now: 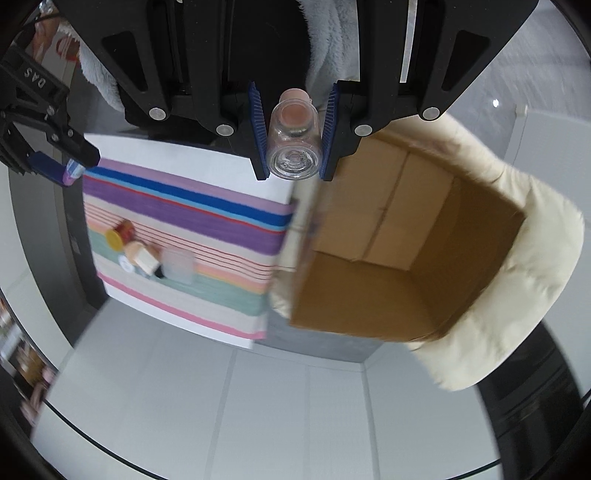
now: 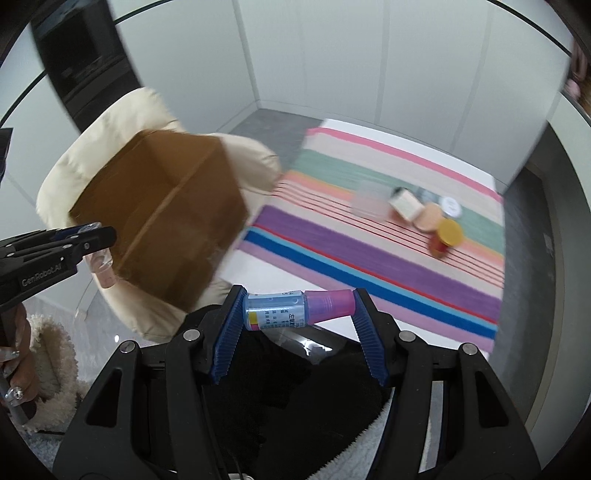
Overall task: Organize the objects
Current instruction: 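Carry the bottle and tube with both tools over the cardboard box, then open both tools to drop the bottle and tube into the box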
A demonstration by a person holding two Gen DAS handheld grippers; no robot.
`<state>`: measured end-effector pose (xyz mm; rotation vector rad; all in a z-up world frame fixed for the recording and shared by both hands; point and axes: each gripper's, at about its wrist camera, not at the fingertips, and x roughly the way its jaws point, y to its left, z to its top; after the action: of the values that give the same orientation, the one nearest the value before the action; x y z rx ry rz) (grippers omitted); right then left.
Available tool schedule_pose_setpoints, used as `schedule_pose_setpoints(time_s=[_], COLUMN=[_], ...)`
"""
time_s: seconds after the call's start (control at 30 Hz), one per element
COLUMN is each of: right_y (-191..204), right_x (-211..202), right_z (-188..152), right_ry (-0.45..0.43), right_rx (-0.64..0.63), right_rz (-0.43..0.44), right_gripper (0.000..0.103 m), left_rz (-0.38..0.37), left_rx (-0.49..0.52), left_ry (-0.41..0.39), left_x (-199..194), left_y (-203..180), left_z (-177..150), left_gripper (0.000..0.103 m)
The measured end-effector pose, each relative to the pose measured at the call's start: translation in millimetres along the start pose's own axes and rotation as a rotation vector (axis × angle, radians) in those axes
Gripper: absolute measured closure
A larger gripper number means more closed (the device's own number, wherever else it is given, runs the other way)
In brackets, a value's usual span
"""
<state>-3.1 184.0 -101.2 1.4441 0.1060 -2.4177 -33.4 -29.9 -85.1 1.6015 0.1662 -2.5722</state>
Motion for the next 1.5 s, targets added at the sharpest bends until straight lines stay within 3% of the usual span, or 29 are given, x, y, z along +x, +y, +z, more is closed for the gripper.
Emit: schedule_pose_setpoints(time_s=[0.3, 0.7, 1.0, 1.2, 1.23, 1.27, 1.3, 1.33, 1.37, 1.5], right_y=[91.1, 155.6, 188.4, 212.1, 214.3, 215.7, 216.8, 216.4, 215.0, 205.3], right_x=[19.9, 55.6, 95.2, 135.1, 140.0, 143.8, 147.8, 150.2, 151.4, 152.3], right_z=[26.1, 45.0, 69.4, 90.2, 92.1, 93.9, 95.1, 96.0, 96.4, 95.6], right_ry=[-0.005, 0.040, 0.049, 0.057, 0.056, 0.053, 0.056, 0.059, 0.054, 0.050], right_rx=[-0.180, -0.278, -0.345, -0.365, -0.364, -0.363, -0.360, -0.352, -0.338, -0.297], right_rz=[0.105, 0.173, 0.156, 0.160, 0.166, 0.173, 0.171, 0.156, 0.142, 0.188], right_gripper=[0.042, 0.042, 0.042, 0.042, 0.041, 0.036, 0.018, 0.004, 0.002, 0.002], left_rz=[0.072, 0.098, 0.183, 0.193, 0.186, 0.176, 0.173, 0.172, 0.164, 0.166], left_rx=[-0.128, -0.224, -0.281, -0.303, -0.295, -0.287, -0.280, -0.280, -0.286, -0.276], left_ry=[0.004, 0.057, 0.016, -0.013, -0.027, -0.041, -0.040, -0.036, -0.038, -0.051], left_x=[-2.4, 19.1, 48.0, 68.9, 69.3, 69.6, 70.2, 70.4, 70.6, 68.4], left_y=[67.6, 110.5, 145.7, 172.0, 172.2, 172.7, 173.1, 173.4, 175.4, 175.4], left_z=[-16.5, -24.1, 14.1, 37.8, 39.9, 41.2, 41.7, 41.5, 40.6, 40.8], left_gripper=[0.075, 0.075, 0.075, 0.074, 0.073, 0.062, 0.053, 0.033, 0.025, 0.023])
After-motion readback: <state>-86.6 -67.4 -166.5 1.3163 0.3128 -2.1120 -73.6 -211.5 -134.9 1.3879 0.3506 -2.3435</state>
